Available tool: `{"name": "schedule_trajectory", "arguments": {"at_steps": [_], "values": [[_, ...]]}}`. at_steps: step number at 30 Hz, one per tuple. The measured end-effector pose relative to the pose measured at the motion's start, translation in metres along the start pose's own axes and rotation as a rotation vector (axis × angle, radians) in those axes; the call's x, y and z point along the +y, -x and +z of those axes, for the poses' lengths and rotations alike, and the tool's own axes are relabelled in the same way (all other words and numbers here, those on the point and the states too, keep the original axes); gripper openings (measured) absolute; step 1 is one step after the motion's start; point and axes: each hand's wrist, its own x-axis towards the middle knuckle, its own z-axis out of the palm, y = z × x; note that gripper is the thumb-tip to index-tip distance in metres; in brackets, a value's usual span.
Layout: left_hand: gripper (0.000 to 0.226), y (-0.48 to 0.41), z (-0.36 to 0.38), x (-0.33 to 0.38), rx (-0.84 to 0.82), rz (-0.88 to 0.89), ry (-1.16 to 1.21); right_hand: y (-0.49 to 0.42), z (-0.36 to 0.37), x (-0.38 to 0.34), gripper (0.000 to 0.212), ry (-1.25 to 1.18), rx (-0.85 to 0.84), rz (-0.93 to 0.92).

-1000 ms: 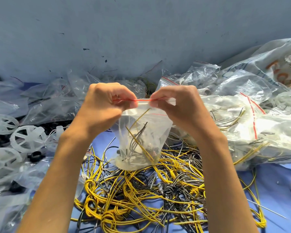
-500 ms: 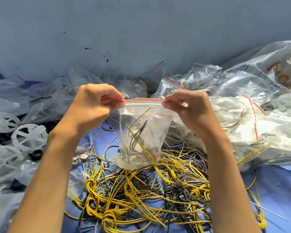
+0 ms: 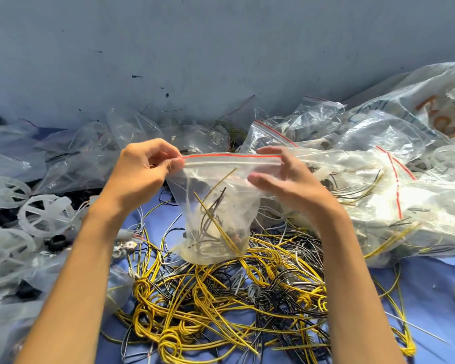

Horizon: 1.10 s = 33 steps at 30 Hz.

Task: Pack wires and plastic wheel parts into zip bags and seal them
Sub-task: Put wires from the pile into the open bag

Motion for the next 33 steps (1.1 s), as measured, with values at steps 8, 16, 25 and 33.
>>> {"name": "schedule_trajectory", "arguments": {"at_steps": [8, 16, 25, 33], "values": [[0.016, -0.004, 0.024, 0.017, 0.299, 0.044, 0.21, -0.003, 0.017, 0.0, 0.04, 0.223, 0.0, 0.075], [0.069, 0.002, 0.04, 0.018, 0.205, 0.159, -0.086, -0.016, 0.039, -0.015, 0.036, -0.141, 0.272, 0.13], [0.031, 0.012, 0.058, 0.004, -0.465, 0.033, -0.432, -0.018, 0.011, -0.001, 0.037, -0.105, 0.526, 0.323], [0.057, 0.015, 0.06, -0.004, -0.49, 0.029, -0.485, -0.011, 0.024, -0.002, 0.054, 0.102, 0.066, 0.269]]}}
